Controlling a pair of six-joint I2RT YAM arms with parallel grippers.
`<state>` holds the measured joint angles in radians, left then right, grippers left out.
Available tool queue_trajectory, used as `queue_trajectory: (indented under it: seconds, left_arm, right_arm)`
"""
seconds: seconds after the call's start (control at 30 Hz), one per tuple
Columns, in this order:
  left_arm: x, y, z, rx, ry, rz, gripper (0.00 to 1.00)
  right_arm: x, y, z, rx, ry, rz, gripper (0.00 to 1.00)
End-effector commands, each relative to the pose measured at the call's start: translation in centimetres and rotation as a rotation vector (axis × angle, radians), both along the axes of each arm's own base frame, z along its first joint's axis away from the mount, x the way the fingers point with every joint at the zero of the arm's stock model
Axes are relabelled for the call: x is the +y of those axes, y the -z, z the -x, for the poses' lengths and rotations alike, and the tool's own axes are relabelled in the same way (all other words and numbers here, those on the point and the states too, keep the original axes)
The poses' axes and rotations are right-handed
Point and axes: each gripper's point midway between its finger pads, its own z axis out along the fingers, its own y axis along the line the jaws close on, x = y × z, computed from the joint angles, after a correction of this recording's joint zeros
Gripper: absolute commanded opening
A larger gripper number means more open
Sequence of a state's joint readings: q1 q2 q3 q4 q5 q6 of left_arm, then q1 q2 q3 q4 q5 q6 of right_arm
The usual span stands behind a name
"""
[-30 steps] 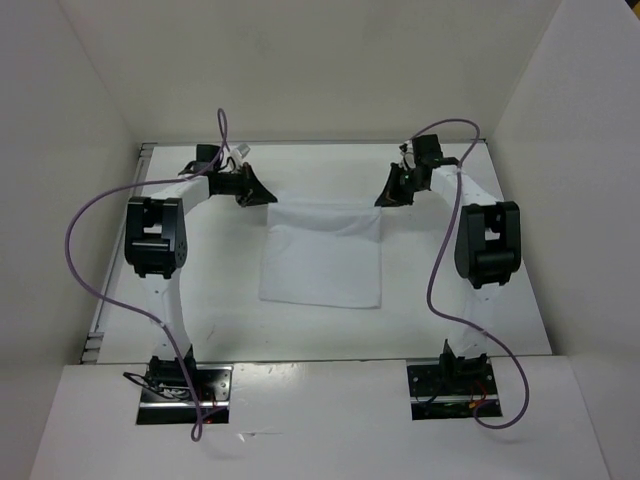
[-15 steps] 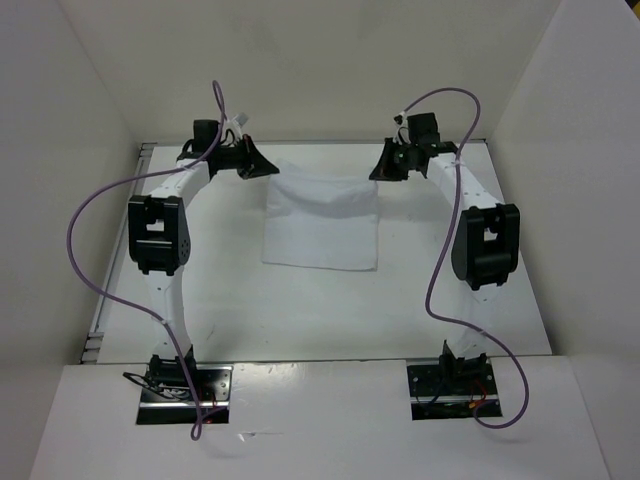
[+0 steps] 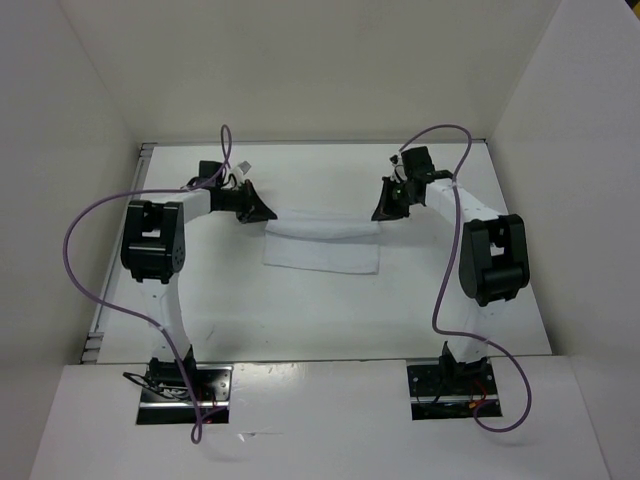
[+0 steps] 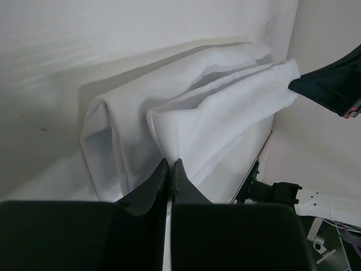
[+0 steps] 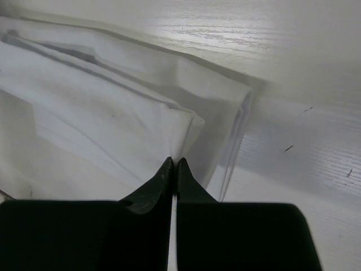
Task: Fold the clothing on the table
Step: Fold the skirt
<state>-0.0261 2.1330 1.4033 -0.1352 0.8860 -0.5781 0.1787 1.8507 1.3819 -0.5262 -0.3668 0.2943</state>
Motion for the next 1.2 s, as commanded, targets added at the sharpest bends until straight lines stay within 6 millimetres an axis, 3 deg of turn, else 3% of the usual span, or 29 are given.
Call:
queue_trajectory:
  seconds: [0.0,0.17,0.3,0.33,0.47,0.57,0.73,0.97,1.1,1.17]
  left_arm:
    - [-0.1,-3.3,-0.2,-0.125,0.023,-0.008,0.00]
    - [-0.4,-2.7,2.2,-0.075,0.032,-0.019,0.00]
    - [-0.7,-2.4,4.1,-0.032,0.047,-0.023,0.07]
    - [-0.6,-2.1,4.7,-0.020,0.047,-0.024,0.19]
    - [-1.1,-1.5,6.4,0.014,0.067,-0.009,0.42]
    - [-1.1,-1.2,6.9,0.036,0.067,-0.010,0.45]
    - [-1.1,-1.3,7.0,0.036,0.072,-0.002,0.45]
    - [-1.2,-4.3,8.3,-0.008,0.113,0.005,0.46]
    - [-1.1,-5.1,11.3,0.024,0.136,0.016,0.46]
    - [-1.1,-5.4,13.3,0.030,0.151,0.018,0.46]
  right_arm:
    - [-0.3,-2.1,-0.4,-0.081,0.006,0.026,0.00]
    - [-0.8,-0.6,1.1,-0.003,0.010,0.050,0.01]
    - [-0.9,0.7,3.0,0.060,0.004,0.072,0.11]
    - [-1.0,1.0,3.3,0.069,0.004,0.074,0.14]
    - [-0.6,0.8,4.1,0.082,-0.003,0.046,0.27]
    - [-0.3,0.7,5.2,0.107,-0.012,0.018,0.34]
    - [0.8,-1.7,6.7,0.088,-0.059,-0.064,0.34]
    - [1.5,-3.9,9.6,0.114,-0.092,-0.137,0.34]
    - [2.0,-4.6,11.9,0.136,-0.102,-0.151,0.34]
    - [1.2,-4.9,12.6,0.134,-0.052,-0.120,0.34]
